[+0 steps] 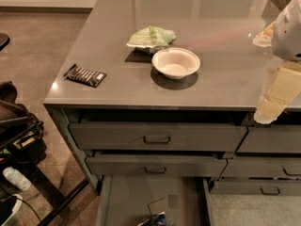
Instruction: Pick blue chip bag from bottom drawer and place on counter
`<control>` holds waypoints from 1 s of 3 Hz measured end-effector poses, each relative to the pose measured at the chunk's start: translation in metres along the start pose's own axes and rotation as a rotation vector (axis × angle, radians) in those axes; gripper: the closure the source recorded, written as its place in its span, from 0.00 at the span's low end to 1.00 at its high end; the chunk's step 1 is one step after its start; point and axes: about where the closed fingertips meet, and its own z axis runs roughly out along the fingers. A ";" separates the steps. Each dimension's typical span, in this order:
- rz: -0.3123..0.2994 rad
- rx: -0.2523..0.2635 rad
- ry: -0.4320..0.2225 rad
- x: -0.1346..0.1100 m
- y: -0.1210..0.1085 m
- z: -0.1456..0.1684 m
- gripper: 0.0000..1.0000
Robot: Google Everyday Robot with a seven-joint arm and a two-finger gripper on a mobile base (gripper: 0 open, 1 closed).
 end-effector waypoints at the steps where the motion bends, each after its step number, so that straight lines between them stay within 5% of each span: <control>1: 0.000 0.000 0.000 0.000 0.000 0.000 0.00; 2: -0.002 0.004 -0.037 0.003 0.008 0.008 0.00; 3: -0.057 0.021 -0.171 -0.009 0.052 0.028 0.00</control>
Offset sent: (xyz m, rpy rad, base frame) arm -0.0426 0.0013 -0.0807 0.2506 -0.0821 0.0808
